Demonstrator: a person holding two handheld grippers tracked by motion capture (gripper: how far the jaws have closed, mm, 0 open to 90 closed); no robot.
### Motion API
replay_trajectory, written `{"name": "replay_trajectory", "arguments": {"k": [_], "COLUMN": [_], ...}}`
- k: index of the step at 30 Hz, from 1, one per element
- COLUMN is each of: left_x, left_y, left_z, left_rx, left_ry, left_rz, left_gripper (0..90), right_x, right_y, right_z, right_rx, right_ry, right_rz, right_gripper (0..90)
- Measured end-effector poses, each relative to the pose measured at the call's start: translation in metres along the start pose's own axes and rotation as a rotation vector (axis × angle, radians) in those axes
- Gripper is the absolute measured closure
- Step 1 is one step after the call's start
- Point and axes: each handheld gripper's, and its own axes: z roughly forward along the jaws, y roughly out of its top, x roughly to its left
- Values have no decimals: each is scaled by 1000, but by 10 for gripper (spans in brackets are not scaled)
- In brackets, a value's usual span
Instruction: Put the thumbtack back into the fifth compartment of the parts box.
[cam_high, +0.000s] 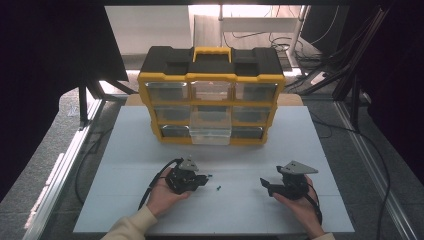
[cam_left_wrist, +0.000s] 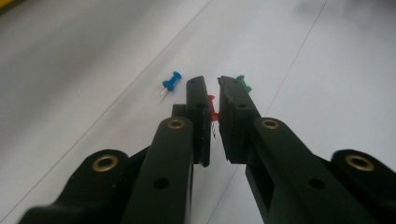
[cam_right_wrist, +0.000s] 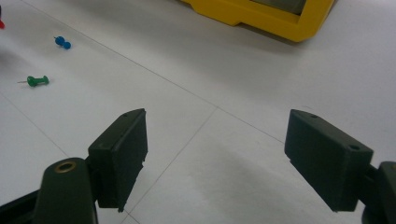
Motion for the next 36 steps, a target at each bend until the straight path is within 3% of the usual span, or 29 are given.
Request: {"name": "replay_trajectory", "arguments": {"k": [12, 24, 36], "left_x": [7, 7, 5], "left_y": [1, 7, 18], "left_z": [-24, -50, -70], "left_rx": [-124, -250, -319], "left_ry": [-22, -28, -19], "left_rz": [-47, -54, -39], "left_gripper": [828, 827, 827], "right_x": [0, 0, -1], "right_y": [0, 0, 0], "right_z": [0, 1, 1], "right_rx": [4, 7, 8], "right_ry": [-3, -4, -7], "right_rz": [0, 1, 2], "right_gripper": [218, 217, 217]}}
